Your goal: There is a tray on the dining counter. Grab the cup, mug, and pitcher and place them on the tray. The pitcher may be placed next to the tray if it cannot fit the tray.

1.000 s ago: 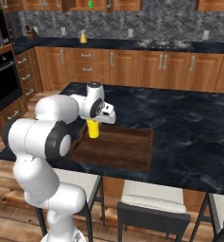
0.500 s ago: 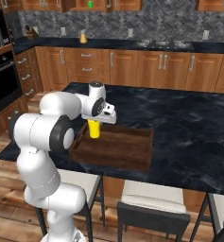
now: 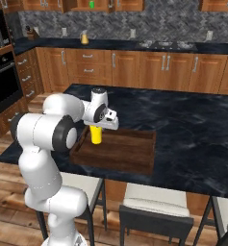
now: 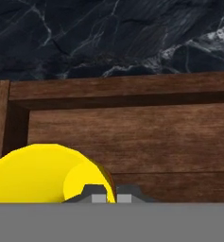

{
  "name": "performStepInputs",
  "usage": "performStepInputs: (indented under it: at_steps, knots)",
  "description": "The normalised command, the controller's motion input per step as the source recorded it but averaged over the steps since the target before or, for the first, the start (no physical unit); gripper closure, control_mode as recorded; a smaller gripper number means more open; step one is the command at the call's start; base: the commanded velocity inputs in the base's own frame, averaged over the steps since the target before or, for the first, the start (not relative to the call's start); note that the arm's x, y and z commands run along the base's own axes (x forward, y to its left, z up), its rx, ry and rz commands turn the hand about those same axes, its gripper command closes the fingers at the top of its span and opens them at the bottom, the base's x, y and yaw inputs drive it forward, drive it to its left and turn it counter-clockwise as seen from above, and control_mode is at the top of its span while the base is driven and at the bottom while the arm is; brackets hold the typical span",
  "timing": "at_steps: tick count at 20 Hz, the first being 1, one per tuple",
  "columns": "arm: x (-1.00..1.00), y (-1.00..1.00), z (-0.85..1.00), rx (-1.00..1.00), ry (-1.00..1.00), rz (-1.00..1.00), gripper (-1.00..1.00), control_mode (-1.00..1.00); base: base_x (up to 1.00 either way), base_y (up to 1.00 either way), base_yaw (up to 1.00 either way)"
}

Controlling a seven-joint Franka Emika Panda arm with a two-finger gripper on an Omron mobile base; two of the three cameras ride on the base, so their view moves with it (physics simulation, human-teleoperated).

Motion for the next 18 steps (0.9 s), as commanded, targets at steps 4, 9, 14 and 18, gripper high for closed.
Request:
performStepInputs:
  at_steps: [4, 9, 14, 18]
  knots:
    - [0.0, 0.0, 0.0, 0.0, 0.0, 0.0, 1.0, -1.0, 0.0, 0.0, 0.0]
    - [0.0, 0.0, 0.0, 0.0, 0.0, 0.0, 1.0, -1.0, 0.0, 0.0, 0.0]
    - [0.0, 0.0, 0.0, 0.0, 0.0, 0.0, -1.0, -1.0, 0.0, 0.0, 0.0]
    - [0.0, 0.0, 0.0, 0.0, 0.0, 0.0, -1.0, -1.0, 0.0, 0.0, 0.0]
